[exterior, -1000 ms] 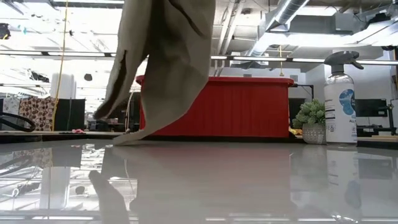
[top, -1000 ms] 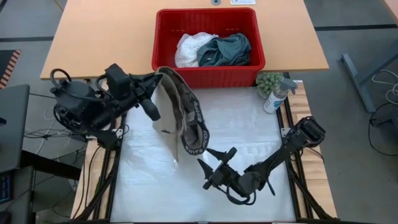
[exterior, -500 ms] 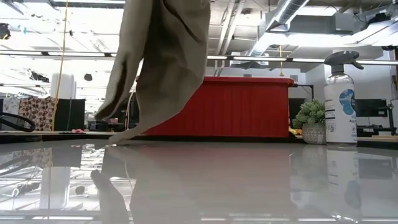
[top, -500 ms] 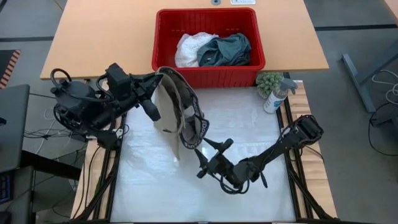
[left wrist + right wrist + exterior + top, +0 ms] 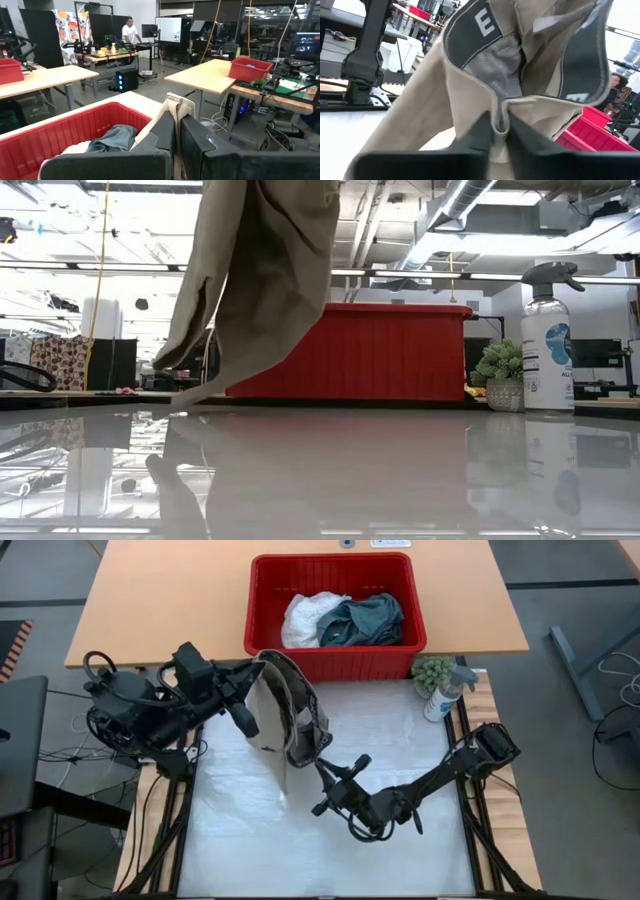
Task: Fold Laundry from Bin
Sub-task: Fold the brown short pants in the red bin
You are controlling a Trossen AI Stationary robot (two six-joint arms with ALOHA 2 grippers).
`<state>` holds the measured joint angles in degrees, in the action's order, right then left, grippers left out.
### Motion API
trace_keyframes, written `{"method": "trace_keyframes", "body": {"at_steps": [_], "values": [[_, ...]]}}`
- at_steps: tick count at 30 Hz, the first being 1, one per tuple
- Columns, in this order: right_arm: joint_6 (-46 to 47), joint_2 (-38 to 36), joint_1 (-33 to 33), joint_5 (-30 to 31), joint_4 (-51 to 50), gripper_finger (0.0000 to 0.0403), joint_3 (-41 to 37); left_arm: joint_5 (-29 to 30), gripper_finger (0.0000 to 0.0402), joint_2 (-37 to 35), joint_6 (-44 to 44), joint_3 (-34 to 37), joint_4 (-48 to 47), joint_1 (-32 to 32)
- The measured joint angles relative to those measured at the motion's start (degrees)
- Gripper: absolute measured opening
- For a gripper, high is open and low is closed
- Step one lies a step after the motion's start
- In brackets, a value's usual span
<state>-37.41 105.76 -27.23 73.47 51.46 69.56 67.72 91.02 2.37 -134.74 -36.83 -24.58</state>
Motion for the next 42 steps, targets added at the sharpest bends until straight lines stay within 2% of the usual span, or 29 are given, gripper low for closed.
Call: {"method": "trace_keyframes", "body": {"at_steps": [1,3,8,11,18,25,28,32,37,42], "values": [[-0.22,0.00,0.01,0.02,0.02,0.0029,0.00,-0.01,0.0000,0.00,0.00,-0.01,-0.71,0.00],[-0.40,0.00,-0.50,0.42,0.54,0.0027,0.00,0.38,0.0000,0.00,-0.01,-0.02,-2.98,0.00],[-7.51,0.02,-4.34,8.56,1.03,0.0027,2.77,1.73,0.0000,-0.01,-6.60,-0.04,-14.74,0.00],[-13.37,0.02,-6.94,14.08,0.94,0.0027,5.57,0.67,0.0000,-0.02,-15.27,-0.04,-25.99,0.00],[-15.03,-2.48,-10.81,14.99,-3.08,0.0027,10.77,-9.98,0.0000,0.06,-41.25,-0.03,-52.65,-0.33],[-16.94,-8.98,-10.40,13.53,-6.11,0.0027,11.06,-16.45,0.0000,-0.32,-49.53,2.73,-53.15,-5.82],[-16.81,-14.03,-11.31,13.44,-8.14,0.0027,11.06,-16.64,0.0000,-0.08,-50.67,2.68,-52.60,-10.00],[-16.74,-20.66,-13.59,12.74,-11.53,0.0027,11.06,-10.23,0.0000,0.92,-50.77,2.75,-52.62,-14.65],[-18.29,-28.20,-15.35,10.90,-14.30,0.0027,11.06,-0.57,0.0000,0.81,-44.58,2.75,-52.76,-18.13],[-21.55,-34.72,-17.68,10.16,-15.98,0.0027,11.06,0.60,0.0000,-0.36,-38.89,1.28,-52.31,-18.64]]}}
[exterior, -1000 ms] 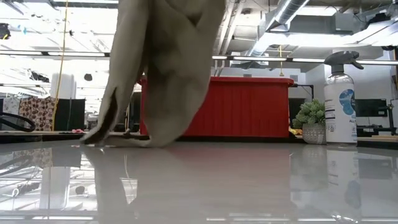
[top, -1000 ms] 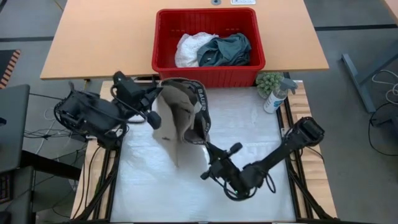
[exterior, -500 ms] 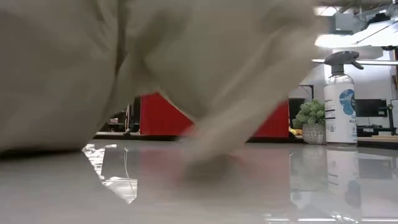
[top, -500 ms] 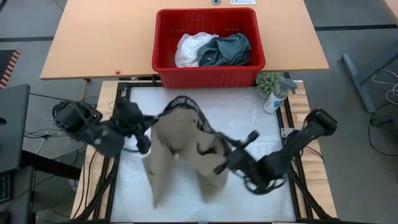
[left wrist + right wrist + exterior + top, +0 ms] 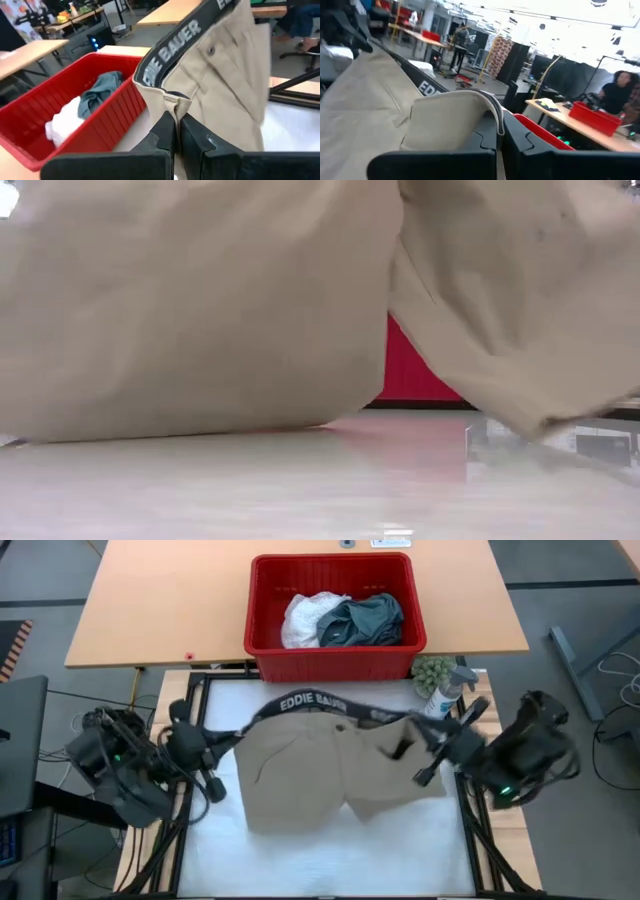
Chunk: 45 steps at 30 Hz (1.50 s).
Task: Fold Laundry from Bin
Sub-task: Fold the brown short pants in the red bin
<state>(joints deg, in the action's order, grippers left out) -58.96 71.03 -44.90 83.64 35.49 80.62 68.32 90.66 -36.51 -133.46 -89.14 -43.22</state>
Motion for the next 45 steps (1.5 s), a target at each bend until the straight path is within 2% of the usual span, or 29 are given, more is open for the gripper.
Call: {"method": "trace_keyframes", "body": {"at_steps": [5,10,14,20,27,29,36,40,45], "values": [[1.55,-5.96,-2.88,0.02,0.31,0.0027,0.04,-0.92,0.0000,-6.06,2.33,-1.30,3.19,0.02],[8.47,-8.61,-5.38,0.02,0.06,0.0027,0.02,-6.36,0.0000,-14.23,-3.86,-1.43,7.07,0.02],[13.01,-7.97,-7.16,0.17,-0.09,0.0027,-0.02,-7.67,0.0000,-16.14,-7.50,-1.29,6.93,0.02],[21.12,-2.52,-9.79,3.07,0.26,0.0027,-0.02,-13.00,0.0000,-12.66,-10.94,-1.38,6.54,0.08],[33.59,6.92,-13.78,5.64,1.73,0.0027,0.00,-22.32,0.0000,-2.01,-20.97,-1.32,6.86,-3.95],[35.40,9.49,-15.09,5.71,3.42,0.0027,1.23,-24.39,0.0000,0.94,-24.98,-1.30,9.90,-4.85],[34.80,20.04,-18.68,6.41,4.12,0.0027,14.60,-30.00,0.0000,6.06,-24.39,-1.26,28.67,-8.33],[32.87,26.88,-19.72,6.49,3.99,0.0027,26.46,-27.82,0.0000,5.68,-25.53,-1.32,34.46,-9.12],[24.39,32.85,-18.12,6.43,3.94,0.0027,40.00,-21.10,0.0000,3.05,-28.13,-1.30,31.12,-9.38]]}}
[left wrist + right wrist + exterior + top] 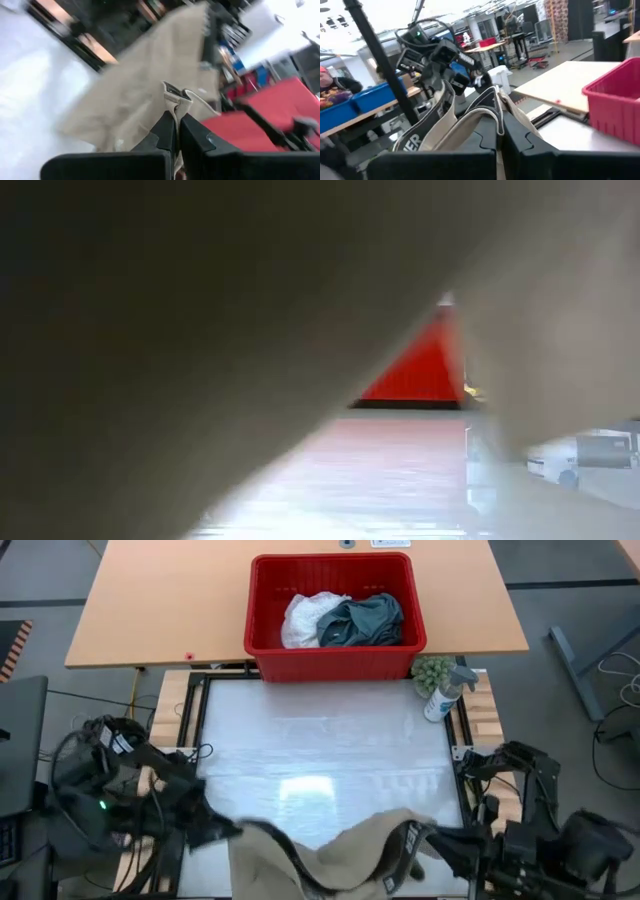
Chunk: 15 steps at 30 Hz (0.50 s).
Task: Fold Laundry from Bin
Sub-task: Fold the brown short pants in the red bin
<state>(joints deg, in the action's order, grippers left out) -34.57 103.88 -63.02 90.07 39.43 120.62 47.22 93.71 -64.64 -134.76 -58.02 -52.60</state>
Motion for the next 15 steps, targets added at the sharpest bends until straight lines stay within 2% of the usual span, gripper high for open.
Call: {"method": "trace_keyframes", "body": {"at_steps": [3,6,9,10,13,15], "values": [[-5.33,1.22,3.12,-0.05,0.23,0.0027,3.78,4.17,0.0000,-2.07,-2.01,-0.12,-6.80,1.29],[-7.28,1.28,6.95,-0.01,-0.12,0.0027,3.69,6.67,0.0000,-2.86,-10.29,-0.08,-19.10,2.64],[-9.54,1.25,10.85,0.02,-0.11,0.0027,3.67,6.25,0.0000,-2.86,-19.59,-0.02,-31.91,4.28],[-10.59,1.16,12.08,0.02,-0.02,0.0027,3.67,5.41,0.0000,-2.99,-21.31,0.60,-32.47,4.74],[-12.04,0.48,16.04,-0.01,0.17,0.0027,2.05,2.17,0.0000,-4.53,-15.93,4.92,-29.35,7.35],[-12.00,-0.78,18.01,0.01,0.05,0.0027,-1.14,-0.06,0.0000,-5.09,-15.65,7.22,-31.24,8.74]]}}
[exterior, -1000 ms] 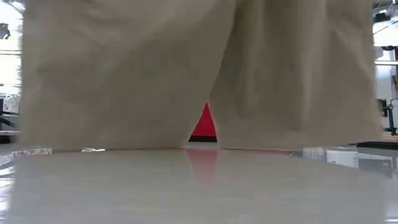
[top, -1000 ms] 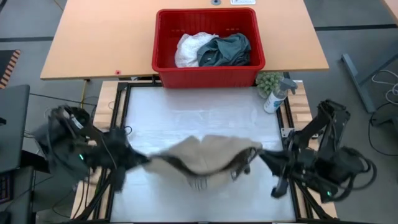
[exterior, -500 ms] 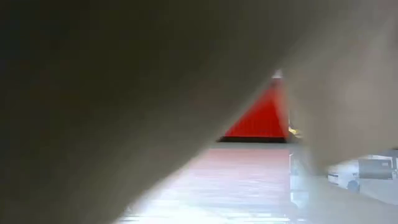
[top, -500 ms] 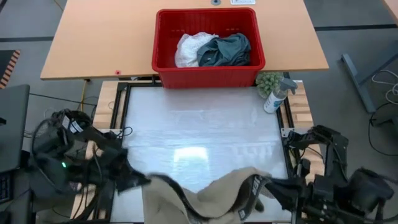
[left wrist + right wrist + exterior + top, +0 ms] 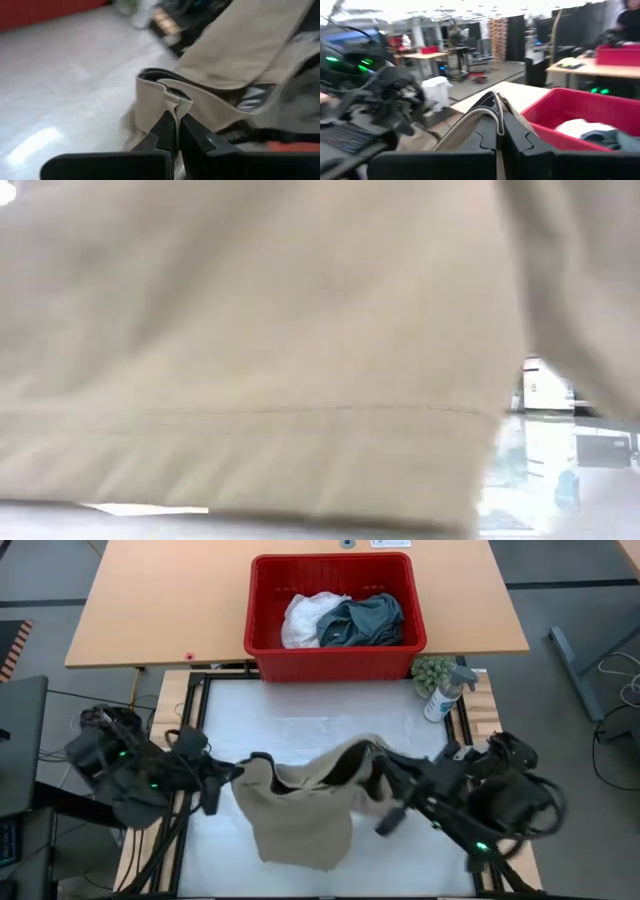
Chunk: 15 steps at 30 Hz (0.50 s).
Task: Fold Laundry from Bin
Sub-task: Fold the brown short pants in the red bin
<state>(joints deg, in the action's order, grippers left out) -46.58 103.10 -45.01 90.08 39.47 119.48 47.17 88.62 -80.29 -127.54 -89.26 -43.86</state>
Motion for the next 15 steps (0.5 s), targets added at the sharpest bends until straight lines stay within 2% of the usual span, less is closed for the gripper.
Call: {"method": "trace_keyframes", "body": {"at_steps": [5,9,12,15], "values": [[1.83,-5.36,4.79,-0.09,2.92,0.0027,-12.35,-1.06,0.0000,-2.64,-1.70,7.42,-0.10,1.01],[8.71,-12.08,6.42,-0.08,8.20,0.0027,-25.01,0.03,0.0000,-4.86,-4.70,12.24,-0.38,0.42],[15.24,-17.49,3.51,-0.22,12.42,0.0027,-32.72,0.42,0.0000,-6.03,-5.81,13.91,0.11,-0.53],[16.40,-23.11,-2.42,-4.04,11.82,0.0027,-38.53,2.51,0.0000,-6.56,-3.16,14.20,0.33,-2.00]]}}
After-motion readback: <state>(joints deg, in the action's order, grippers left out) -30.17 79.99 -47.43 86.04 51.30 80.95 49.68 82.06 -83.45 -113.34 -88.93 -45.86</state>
